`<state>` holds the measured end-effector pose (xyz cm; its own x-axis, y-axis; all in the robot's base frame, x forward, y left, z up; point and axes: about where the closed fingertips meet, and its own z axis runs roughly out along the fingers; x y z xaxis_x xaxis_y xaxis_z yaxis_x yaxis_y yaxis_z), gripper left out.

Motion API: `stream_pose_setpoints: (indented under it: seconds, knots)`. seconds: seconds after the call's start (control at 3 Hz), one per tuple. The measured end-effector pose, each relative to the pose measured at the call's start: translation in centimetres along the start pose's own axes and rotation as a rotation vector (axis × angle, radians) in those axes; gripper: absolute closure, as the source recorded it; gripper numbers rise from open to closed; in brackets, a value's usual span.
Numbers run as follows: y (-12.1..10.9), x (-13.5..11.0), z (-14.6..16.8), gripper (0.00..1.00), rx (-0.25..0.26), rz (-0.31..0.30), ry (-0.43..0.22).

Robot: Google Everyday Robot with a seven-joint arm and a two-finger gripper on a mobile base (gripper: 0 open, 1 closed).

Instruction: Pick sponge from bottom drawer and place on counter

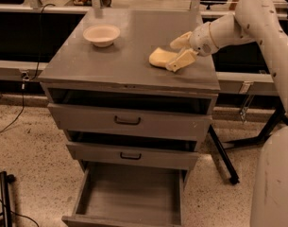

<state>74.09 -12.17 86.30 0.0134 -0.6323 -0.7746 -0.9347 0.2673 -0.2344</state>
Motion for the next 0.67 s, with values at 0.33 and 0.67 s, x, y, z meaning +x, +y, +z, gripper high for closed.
stream_pose_setpoints:
  seconds: [0.33,0.67]
  knots:
    - [0.04,-0.01,0.16,0.00,-0.002,0.000,0.000]
    - [0.04,-0.01,0.17,0.00,-0.002,0.000,0.000]
